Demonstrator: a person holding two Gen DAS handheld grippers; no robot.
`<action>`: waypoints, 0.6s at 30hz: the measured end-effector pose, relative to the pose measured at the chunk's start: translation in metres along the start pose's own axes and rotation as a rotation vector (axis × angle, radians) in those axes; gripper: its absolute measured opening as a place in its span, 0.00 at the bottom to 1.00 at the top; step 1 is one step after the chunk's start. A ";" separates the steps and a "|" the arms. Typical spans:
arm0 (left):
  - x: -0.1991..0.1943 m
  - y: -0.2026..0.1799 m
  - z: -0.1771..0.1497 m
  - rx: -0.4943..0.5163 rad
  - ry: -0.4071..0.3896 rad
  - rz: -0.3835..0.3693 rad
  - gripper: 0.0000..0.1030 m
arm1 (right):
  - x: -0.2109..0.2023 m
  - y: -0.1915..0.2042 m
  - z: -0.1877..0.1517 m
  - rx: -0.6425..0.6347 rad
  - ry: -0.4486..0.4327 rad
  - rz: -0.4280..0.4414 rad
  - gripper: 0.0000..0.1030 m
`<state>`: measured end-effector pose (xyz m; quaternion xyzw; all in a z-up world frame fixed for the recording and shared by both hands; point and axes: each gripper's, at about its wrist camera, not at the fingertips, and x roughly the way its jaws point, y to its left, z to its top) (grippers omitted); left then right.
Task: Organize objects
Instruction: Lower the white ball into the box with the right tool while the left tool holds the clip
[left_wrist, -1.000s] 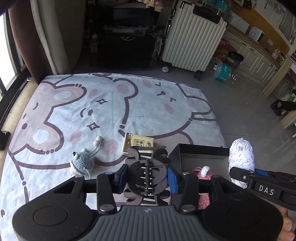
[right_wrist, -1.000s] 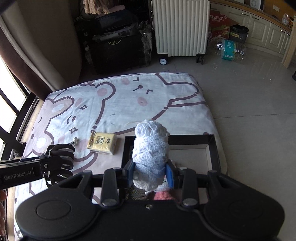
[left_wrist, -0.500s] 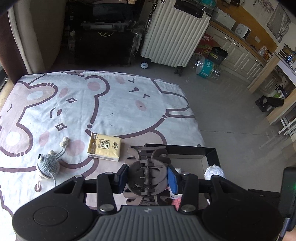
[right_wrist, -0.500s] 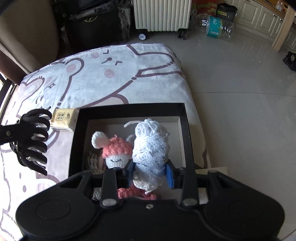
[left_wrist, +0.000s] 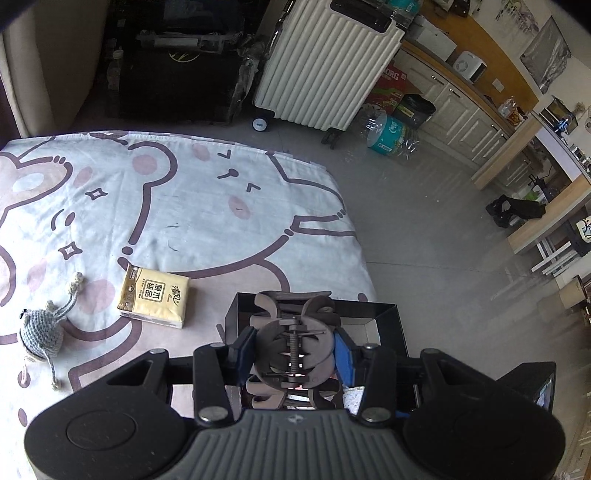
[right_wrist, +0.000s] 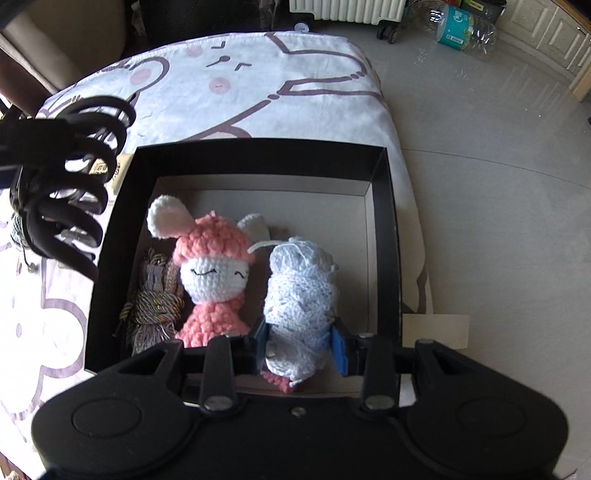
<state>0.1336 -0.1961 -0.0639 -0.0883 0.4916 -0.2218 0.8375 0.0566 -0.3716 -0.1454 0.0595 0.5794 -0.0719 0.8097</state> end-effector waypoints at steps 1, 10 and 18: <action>0.002 0.000 0.001 -0.006 0.000 -0.004 0.44 | 0.002 0.000 0.000 -0.004 0.005 0.001 0.35; 0.015 -0.010 0.004 -0.027 -0.006 -0.079 0.44 | 0.005 -0.010 0.002 -0.007 0.013 0.004 0.35; 0.031 -0.032 0.000 -0.038 0.021 -0.150 0.44 | -0.012 -0.021 0.006 0.030 -0.037 0.035 0.35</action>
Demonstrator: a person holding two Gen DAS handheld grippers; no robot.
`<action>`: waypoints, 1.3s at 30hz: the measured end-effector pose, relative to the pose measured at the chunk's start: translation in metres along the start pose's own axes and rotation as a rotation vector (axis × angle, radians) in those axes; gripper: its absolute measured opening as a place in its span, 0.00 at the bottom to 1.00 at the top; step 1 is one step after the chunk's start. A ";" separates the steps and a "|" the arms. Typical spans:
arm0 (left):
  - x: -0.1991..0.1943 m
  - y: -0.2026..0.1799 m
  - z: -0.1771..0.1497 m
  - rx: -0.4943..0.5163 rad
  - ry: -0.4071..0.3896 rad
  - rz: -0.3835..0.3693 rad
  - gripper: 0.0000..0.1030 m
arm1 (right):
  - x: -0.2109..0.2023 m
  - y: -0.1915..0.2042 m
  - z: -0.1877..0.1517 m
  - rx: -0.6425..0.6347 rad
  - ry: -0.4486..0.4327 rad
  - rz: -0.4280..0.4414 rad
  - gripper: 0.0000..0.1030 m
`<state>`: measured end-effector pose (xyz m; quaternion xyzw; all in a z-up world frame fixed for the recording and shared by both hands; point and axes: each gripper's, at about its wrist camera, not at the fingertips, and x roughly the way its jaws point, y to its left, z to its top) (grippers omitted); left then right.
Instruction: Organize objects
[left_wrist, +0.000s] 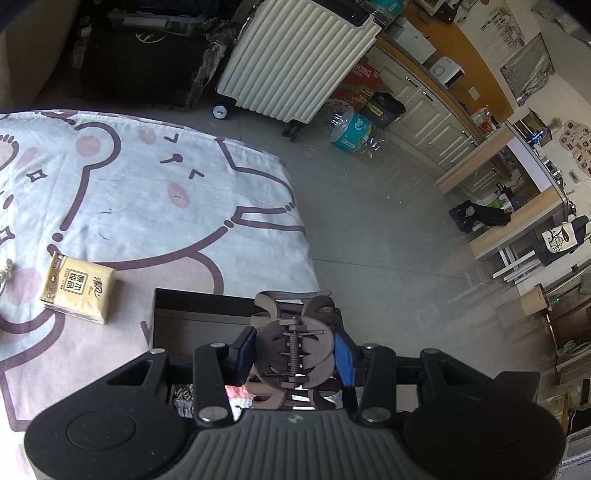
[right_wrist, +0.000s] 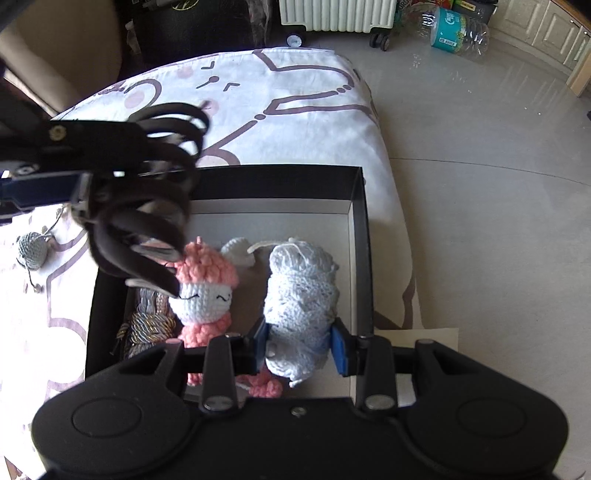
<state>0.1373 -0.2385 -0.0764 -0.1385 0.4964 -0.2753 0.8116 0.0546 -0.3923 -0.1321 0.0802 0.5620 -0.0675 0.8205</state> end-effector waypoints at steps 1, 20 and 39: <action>0.002 -0.001 -0.001 -0.001 0.002 -0.004 0.44 | 0.001 0.001 0.000 -0.009 0.006 0.000 0.35; 0.045 -0.009 -0.001 -0.057 0.011 -0.084 0.44 | 0.006 -0.011 -0.005 -0.027 0.044 0.148 0.40; 0.090 -0.019 -0.023 0.051 0.093 -0.002 0.44 | 0.007 -0.013 -0.014 -0.087 0.081 0.213 0.32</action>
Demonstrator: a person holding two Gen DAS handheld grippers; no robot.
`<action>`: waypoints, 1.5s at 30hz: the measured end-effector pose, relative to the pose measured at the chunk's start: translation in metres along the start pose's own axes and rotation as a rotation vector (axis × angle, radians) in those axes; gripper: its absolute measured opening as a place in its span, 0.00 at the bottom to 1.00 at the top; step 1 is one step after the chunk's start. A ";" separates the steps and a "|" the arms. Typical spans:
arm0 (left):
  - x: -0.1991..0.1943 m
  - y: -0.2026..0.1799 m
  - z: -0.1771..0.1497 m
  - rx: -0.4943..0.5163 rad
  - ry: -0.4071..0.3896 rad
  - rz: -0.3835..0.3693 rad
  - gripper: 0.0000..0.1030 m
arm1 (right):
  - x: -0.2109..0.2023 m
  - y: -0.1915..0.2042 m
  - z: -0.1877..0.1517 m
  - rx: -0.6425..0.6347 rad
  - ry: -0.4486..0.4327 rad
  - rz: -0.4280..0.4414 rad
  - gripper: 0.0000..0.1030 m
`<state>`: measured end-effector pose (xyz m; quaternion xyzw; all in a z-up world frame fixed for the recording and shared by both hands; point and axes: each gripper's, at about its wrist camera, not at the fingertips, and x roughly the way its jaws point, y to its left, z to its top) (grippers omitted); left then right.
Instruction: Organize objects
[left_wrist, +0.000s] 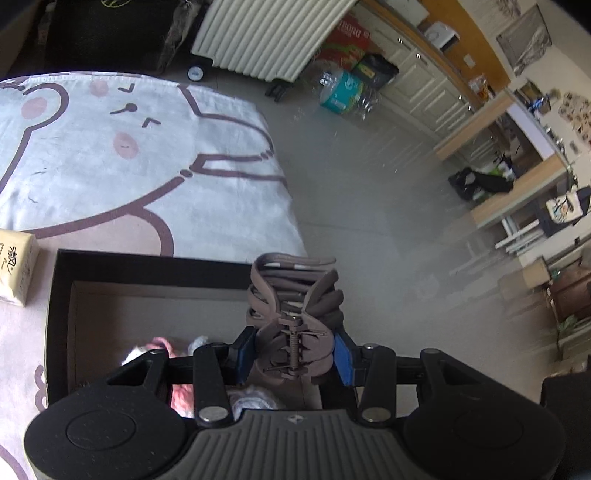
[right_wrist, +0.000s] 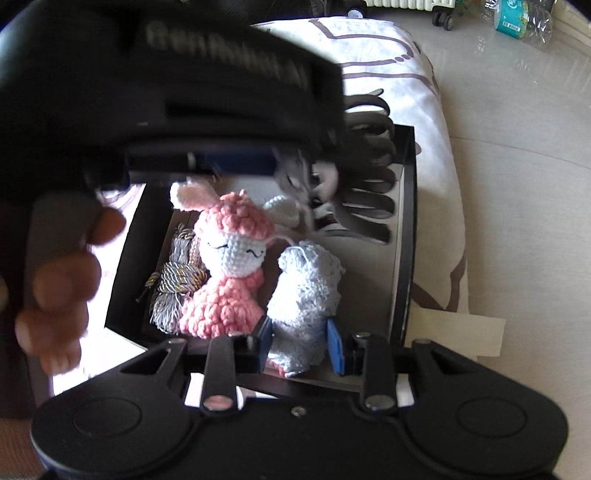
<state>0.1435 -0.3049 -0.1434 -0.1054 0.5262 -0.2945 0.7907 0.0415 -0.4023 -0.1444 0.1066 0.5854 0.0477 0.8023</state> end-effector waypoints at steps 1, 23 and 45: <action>0.002 0.000 -0.001 0.002 0.006 0.003 0.44 | 0.000 -0.001 0.000 0.005 0.002 0.002 0.32; 0.003 0.006 0.003 -0.029 0.077 0.000 0.53 | -0.011 -0.008 0.002 0.012 -0.012 0.026 0.32; 0.007 0.006 0.011 -0.011 -0.042 -0.013 0.43 | -0.014 -0.017 0.004 0.044 -0.046 -0.039 0.33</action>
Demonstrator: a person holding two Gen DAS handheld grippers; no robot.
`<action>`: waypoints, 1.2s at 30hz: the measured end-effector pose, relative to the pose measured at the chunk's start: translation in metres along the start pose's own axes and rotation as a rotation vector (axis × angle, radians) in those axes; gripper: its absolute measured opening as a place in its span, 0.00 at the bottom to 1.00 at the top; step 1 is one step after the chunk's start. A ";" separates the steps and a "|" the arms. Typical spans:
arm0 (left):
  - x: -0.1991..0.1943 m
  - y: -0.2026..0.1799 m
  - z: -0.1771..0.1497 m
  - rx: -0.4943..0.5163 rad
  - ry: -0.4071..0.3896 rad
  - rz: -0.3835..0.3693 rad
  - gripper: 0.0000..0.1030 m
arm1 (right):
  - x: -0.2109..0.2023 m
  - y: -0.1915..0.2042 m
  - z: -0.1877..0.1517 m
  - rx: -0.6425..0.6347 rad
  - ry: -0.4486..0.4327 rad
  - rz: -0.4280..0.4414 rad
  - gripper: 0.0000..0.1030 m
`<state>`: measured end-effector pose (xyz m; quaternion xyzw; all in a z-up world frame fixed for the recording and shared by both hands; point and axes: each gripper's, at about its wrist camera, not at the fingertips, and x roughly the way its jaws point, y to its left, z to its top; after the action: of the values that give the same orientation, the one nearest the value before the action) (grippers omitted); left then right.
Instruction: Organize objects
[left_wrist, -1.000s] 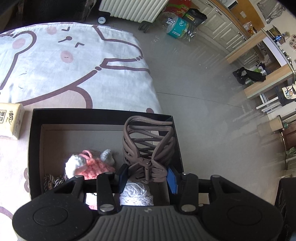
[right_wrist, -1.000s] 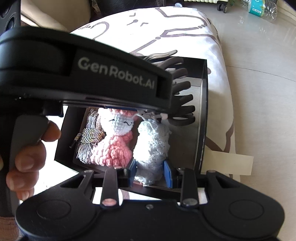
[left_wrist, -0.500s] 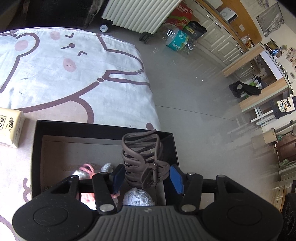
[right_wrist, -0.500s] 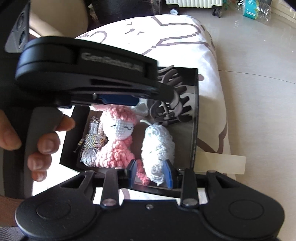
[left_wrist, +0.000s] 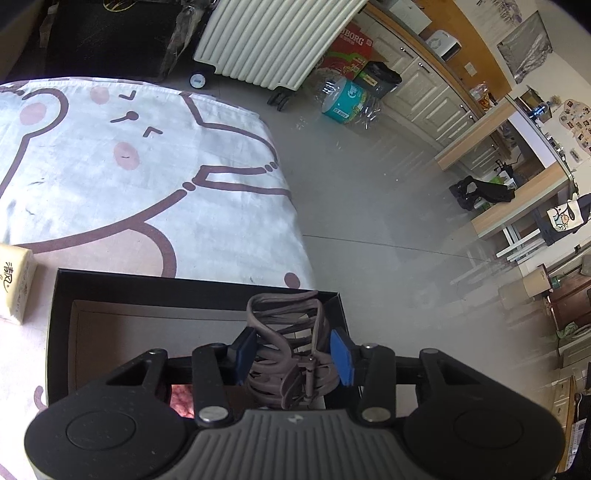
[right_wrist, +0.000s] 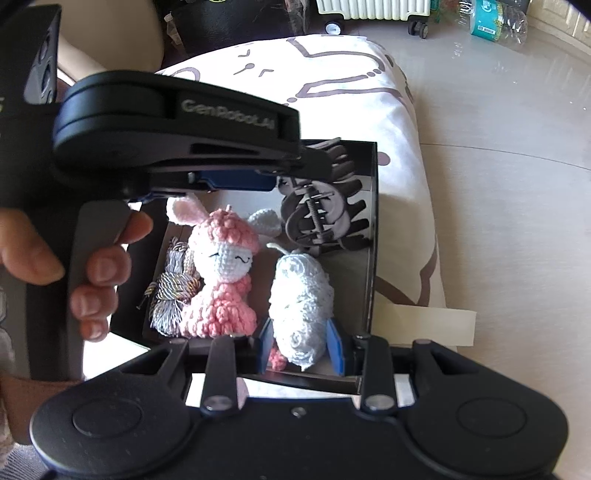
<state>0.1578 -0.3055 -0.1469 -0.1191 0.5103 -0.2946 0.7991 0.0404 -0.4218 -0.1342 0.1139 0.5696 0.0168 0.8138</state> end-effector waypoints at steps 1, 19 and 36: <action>0.001 0.000 0.001 0.000 -0.001 -0.004 0.43 | 0.000 -0.001 0.000 0.002 0.000 0.000 0.33; -0.019 0.015 0.010 -0.045 -0.059 -0.024 0.38 | -0.007 -0.008 0.005 0.054 -0.098 -0.054 0.32; -0.041 0.045 0.020 -0.068 -0.060 0.009 0.40 | 0.018 0.044 0.032 -0.160 -0.222 -0.272 0.44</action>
<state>0.1790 -0.2475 -0.1298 -0.1529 0.4963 -0.2696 0.8109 0.0814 -0.3812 -0.1308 -0.0283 0.4832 -0.0608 0.8729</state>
